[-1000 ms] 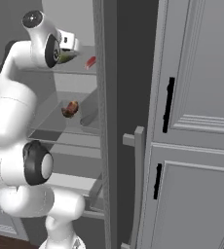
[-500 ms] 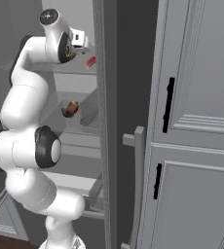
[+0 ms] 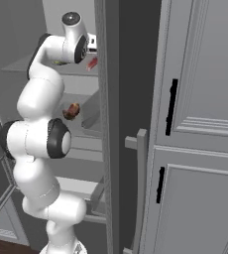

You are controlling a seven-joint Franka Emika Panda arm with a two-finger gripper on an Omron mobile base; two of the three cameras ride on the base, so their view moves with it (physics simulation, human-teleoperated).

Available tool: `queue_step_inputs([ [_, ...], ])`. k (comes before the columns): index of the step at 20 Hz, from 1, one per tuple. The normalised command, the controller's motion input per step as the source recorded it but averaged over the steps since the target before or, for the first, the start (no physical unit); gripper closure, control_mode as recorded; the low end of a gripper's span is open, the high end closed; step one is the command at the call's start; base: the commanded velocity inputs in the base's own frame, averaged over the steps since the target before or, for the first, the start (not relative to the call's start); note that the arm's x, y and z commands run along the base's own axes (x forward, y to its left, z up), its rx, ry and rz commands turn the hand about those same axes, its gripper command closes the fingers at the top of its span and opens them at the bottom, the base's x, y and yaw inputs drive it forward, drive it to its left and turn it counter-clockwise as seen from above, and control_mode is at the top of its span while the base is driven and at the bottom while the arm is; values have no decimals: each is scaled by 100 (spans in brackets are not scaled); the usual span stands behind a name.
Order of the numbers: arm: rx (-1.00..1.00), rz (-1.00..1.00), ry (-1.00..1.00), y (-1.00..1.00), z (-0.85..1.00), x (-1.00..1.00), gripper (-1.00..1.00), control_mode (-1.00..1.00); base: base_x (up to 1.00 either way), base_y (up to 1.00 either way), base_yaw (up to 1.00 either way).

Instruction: Place one cucumber and one steak in each tupperware on the nearby counter, to pack two identical lunches.

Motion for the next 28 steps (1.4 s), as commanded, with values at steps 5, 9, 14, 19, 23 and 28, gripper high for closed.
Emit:
queue_step_inputs([
  [5, 0, 0, 13, -1, -23, 59, -100, -100, 0, 0, 0],
  [9, -1, 0, 14, -4, 0, 34, -100, -100, 0, 0, 0],
  [14, 0, 0, 8, -19, -1, 18, -100, -100, 0, 0, 0],
  [19, 0, 0, -10, -11, -16, -4, -100, -100, 0, 0, 0],
  [23, 0, 0, -17, 0, -21, -12, -100, -100, 0, 0, 0],
  [28, 0, 0, -28, 1, -42, -32, -100, -100, 0, 0, 0],
])
